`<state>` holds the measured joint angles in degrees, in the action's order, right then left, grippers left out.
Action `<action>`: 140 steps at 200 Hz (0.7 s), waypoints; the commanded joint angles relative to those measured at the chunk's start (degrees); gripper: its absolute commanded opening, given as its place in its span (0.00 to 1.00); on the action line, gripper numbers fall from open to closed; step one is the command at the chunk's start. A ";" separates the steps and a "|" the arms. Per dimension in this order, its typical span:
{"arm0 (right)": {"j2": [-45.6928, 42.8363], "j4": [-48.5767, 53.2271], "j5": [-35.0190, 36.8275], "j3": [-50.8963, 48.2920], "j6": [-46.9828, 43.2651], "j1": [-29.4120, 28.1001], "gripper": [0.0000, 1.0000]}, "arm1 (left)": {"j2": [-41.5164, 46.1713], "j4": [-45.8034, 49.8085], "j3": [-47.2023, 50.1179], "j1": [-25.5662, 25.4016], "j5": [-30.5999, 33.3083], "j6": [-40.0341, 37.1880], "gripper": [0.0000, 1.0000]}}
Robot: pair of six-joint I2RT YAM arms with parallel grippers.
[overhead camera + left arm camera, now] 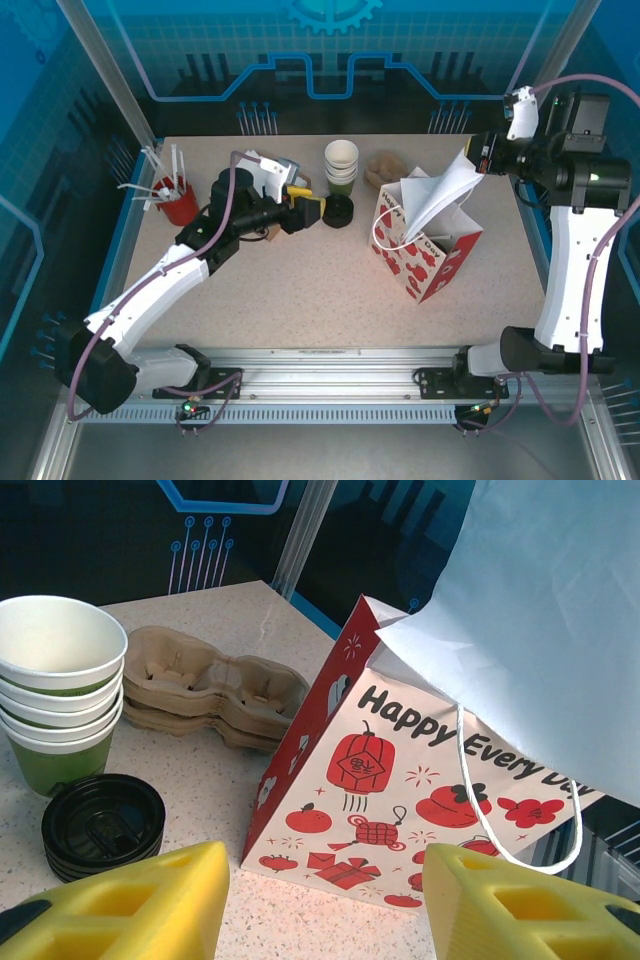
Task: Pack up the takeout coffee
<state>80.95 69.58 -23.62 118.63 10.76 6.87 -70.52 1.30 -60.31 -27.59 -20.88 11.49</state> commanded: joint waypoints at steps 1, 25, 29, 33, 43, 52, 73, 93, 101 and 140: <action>1.86 2.13 4.73 2.50 -1.26 1.01 0.00 | -0.43 0.65 -2.26 -0.50 -0.44 -1.07 0.56; 2.98 3.00 6.73 4.21 -2.85 0.99 0.00 | -0.45 0.96 -2.39 -0.48 -0.31 -1.19 0.55; 3.07 2.85 6.66 4.32 -3.27 1.01 0.00 | -0.50 0.98 -2.49 -0.50 -0.30 -1.19 0.56; 3.20 2.76 6.65 4.49 -3.67 0.96 0.00 | -0.49 0.83 -2.51 -0.53 -0.29 -1.20 0.56; 3.40 2.42 6.67 4.84 -4.71 0.95 0.00 | -0.67 0.79 -2.51 -0.48 -0.30 -1.12 0.56; 3.89 2.11 6.39 5.47 -5.75 0.86 0.00 | -0.84 0.66 -2.61 -0.57 -0.33 -1.03 0.56; 5.24 1.83 3.65 6.93 -7.90 0.64 0.00 | -0.94 0.72 -2.54 -0.53 -0.40 -0.85 0.55; 5.93 0.88 0.92 7.30 -10.30 0.24 0.00 | -0.90 1.12 -2.53 -0.61 -0.23 -1.11 0.56; 6.05 0.65 -0.05 7.32 -11.65 0.16 0.00 | -0.85 1.33 -2.53 -0.54 -0.10 -1.21 0.56; 6.45 0.31 -6.21 8.23 -17.07 -0.02 0.00 | -0.93 1.74 -2.79 -0.56 -0.11 -1.50 0.56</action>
<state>86.98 70.63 -23.88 124.53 -1.23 6.85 -71.00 2.35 -60.73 -27.73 -20.86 11.46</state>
